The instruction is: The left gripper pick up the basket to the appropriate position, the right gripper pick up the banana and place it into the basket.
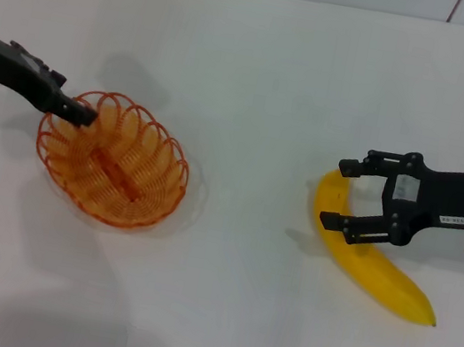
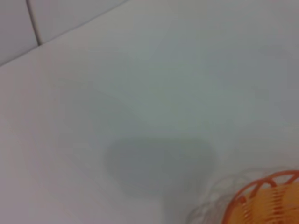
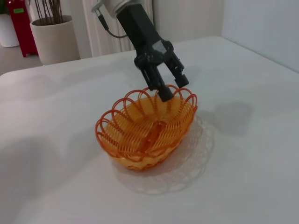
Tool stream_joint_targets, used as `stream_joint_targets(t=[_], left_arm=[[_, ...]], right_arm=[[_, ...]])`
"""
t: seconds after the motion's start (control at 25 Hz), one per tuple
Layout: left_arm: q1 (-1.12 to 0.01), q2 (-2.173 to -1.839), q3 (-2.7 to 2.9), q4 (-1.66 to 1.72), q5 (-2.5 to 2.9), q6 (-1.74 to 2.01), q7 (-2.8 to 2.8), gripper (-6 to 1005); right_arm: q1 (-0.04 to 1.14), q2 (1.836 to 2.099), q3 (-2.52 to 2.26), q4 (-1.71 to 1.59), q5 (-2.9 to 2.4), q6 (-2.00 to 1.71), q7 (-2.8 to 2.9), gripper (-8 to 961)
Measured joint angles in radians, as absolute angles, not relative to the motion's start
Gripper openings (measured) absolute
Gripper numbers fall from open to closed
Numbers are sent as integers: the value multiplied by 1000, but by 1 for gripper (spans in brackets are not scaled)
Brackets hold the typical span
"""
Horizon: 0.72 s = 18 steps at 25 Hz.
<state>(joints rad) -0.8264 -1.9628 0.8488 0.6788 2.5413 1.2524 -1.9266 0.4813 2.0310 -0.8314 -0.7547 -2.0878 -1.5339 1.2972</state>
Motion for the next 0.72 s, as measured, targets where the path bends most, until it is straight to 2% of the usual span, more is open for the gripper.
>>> stream_joint_targets(t=[0.24,0.72], left_arm=[[-831,-1976,850,675,2566,1251,-1925,795],[-831,-1981,850,674,2573,1225,-1918,782]], right_arm=[[482,2031,-831,-755,-2088,-1534,1298,862],[482,2031,-832,-755,-2088,-1527,1296,862]])
